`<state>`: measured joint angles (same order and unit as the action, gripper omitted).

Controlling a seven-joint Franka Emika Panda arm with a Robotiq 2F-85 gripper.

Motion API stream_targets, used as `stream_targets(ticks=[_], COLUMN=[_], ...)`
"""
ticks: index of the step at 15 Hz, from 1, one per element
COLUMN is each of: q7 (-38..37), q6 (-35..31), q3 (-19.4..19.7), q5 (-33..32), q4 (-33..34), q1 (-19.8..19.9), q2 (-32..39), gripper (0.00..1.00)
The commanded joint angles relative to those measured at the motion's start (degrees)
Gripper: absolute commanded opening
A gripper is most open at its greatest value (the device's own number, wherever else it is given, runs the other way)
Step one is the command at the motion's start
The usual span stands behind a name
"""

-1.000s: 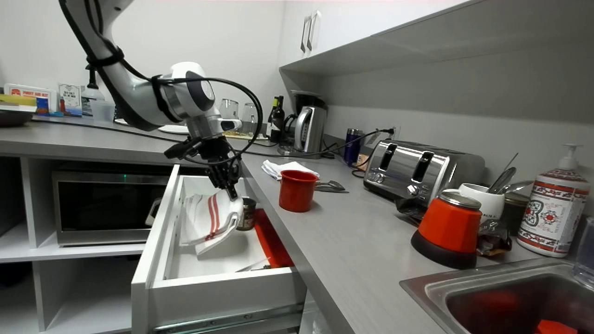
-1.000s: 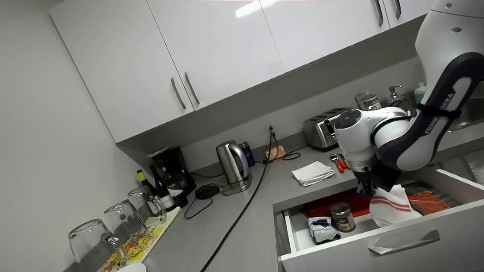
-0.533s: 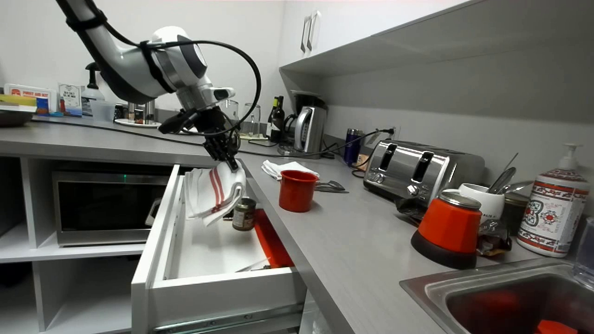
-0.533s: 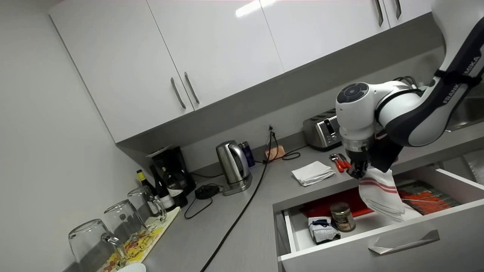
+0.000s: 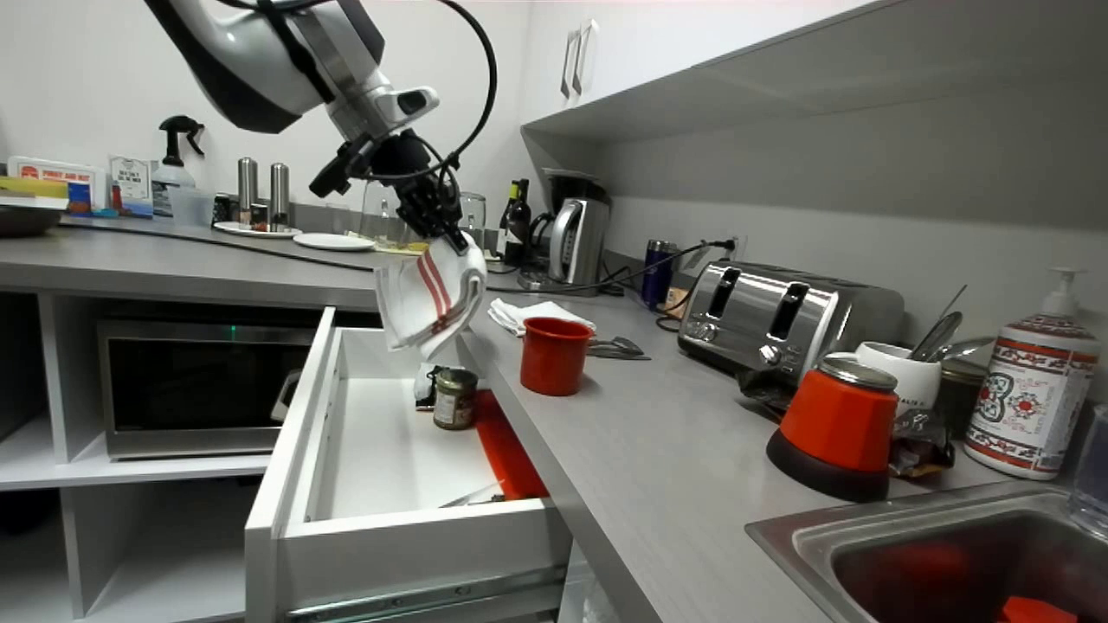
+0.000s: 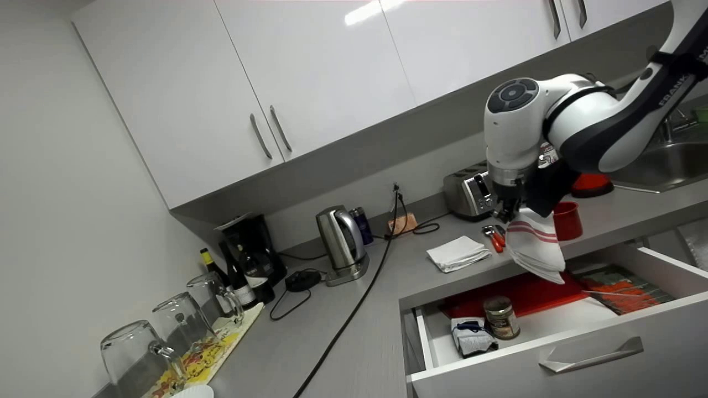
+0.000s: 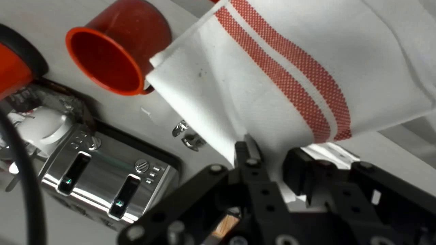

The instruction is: Open the topmost drawer, take out the towel and place it on the counter then close the drawer

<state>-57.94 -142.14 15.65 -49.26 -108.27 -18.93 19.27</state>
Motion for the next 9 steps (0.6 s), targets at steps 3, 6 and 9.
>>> stream_targets(ticks=[3, 6, 9], q7=[-2.81, 1.26, 5.74], q6=[10.4, 15.12, 18.33], q3=[-4.88, -6.87, -7.56], q5=[-6.89, -5.33, -2.94], q4=[10.81, 19.7, 29.23], q1=[4.74, 8.04, 10.93], q2=[1.4, 5.36, 11.06], gripper=[0.04, 0.04, 0.04])
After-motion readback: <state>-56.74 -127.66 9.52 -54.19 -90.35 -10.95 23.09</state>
